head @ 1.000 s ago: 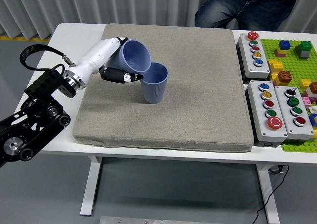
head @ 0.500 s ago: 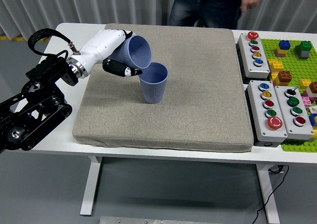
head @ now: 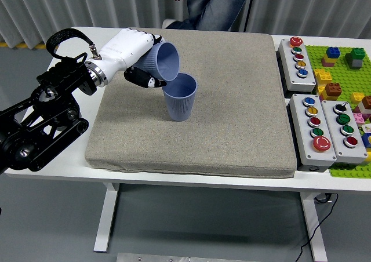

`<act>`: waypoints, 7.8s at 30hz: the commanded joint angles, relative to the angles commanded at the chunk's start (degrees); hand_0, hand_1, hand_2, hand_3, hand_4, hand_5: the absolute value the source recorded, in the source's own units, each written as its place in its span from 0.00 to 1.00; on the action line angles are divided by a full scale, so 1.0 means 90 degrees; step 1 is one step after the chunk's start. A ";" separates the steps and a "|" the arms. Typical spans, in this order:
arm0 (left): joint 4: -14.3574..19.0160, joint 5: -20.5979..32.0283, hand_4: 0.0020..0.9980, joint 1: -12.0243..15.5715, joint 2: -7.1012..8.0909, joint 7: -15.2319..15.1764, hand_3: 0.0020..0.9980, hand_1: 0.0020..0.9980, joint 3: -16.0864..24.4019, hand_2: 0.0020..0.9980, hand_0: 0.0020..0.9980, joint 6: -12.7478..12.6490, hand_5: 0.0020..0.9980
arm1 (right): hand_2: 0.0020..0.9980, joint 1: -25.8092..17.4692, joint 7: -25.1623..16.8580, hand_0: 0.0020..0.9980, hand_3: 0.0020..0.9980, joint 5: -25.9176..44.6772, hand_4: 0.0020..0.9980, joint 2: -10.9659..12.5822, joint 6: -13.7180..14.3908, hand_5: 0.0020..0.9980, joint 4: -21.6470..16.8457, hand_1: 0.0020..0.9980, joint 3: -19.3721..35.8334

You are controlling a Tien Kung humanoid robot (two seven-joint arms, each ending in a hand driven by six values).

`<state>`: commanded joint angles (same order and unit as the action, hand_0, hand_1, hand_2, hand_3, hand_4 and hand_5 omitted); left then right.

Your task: Pick cup pour cup place

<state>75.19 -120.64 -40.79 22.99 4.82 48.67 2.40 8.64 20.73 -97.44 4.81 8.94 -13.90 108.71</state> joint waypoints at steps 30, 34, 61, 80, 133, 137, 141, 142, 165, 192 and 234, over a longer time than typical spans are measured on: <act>0.0072 -0.0590 0.86 -0.0693 0.0289 0.0121 0.53 0.48 -0.0911 0.51 0.59 0.0182 0.20 | 0.51 0.0003 0.0002 0.64 0.59 0.0064 0.00 0.0009 0.0008 0.00 -0.0001 0.60 -0.0021; 0.0088 -0.0635 0.86 -0.0759 0.0332 0.0134 0.53 0.48 -0.0997 0.51 0.59 0.0203 0.20 | 0.51 -0.0008 0.0003 0.64 0.59 0.0067 0.00 0.0009 0.0008 0.00 -0.0001 0.60 -0.0025; 0.0155 -0.0828 0.86 -0.1029 0.0454 0.0195 0.53 0.48 -0.1287 0.51 0.59 0.0293 0.21 | 0.51 -0.0038 0.0004 0.64 0.59 0.0062 0.00 0.0008 0.0002 0.00 -0.0002 0.60 -0.0044; 0.0221 -0.0821 0.86 -0.1234 0.0519 0.0169 0.52 0.48 -0.1406 0.51 0.59 0.0197 0.22 | 0.51 -0.0018 0.0002 0.64 0.59 0.0121 0.00 0.0008 0.0016 0.00 -0.0002 0.61 -0.0084; -0.0043 0.5957 0.87 0.2355 -0.0965 -0.2642 0.54 0.53 0.1029 0.56 0.60 -0.3780 0.25 | 0.51 -0.0151 -0.0011 0.64 0.59 -0.0032 0.00 -0.0068 -0.0027 0.00 0.0000 0.60 0.0045; -0.0203 0.6192 0.87 0.2401 -0.1040 -0.2808 0.54 0.55 0.0863 0.57 0.61 -0.3698 0.25 | 0.51 -0.0153 -0.0006 0.64 0.59 -0.0052 0.00 -0.0068 -0.0030 0.00 -0.0002 0.60 0.0053; -0.0361 0.6316 0.87 0.2414 -0.1111 -0.2966 0.55 0.55 0.0752 0.57 0.61 -0.3706 0.26 | 0.51 -0.0157 -0.0002 0.64 0.59 -0.0070 0.00 -0.0070 -0.0037 0.00 -0.0003 0.60 0.0060; -0.0415 0.6367 0.87 0.2419 -0.1135 -0.3017 0.55 0.55 0.0716 0.57 0.61 -0.3736 0.26 | 0.51 -0.0158 -0.0001 0.64 0.59 -0.0078 0.00 -0.0072 -0.0038 0.00 -0.0003 0.60 0.0063; -0.1477 0.7238 0.88 0.2633 -0.1480 -0.3896 0.57 0.62 0.0073 0.62 0.65 -0.4038 0.32 | 0.51 -0.0134 0.0004 0.64 0.59 -0.0139 0.00 -0.0088 -0.0070 0.00 -0.0005 0.61 0.0081; -0.1677 0.7318 0.88 0.2758 -0.1528 -0.4166 0.63 0.64 -0.0048 0.68 0.67 -0.4105 0.34 | 0.51 -0.0148 0.0015 0.64 0.59 -0.0236 0.00 -0.0099 -0.0090 0.00 -0.0006 0.61 0.0114; -0.1434 0.6435 0.96 0.2952 -0.1422 -0.3738 1.00 0.80 0.0188 0.97 0.79 -0.3552 0.42 | 0.51 -0.0109 0.0008 0.64 0.59 -0.0179 0.00 -0.0091 -0.0068 0.00 0.0001 0.61 0.0087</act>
<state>62.28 -62.73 -14.21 10.19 -28.82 50.36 -29.57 7.65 20.80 -99.05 3.99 8.33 -13.89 109.49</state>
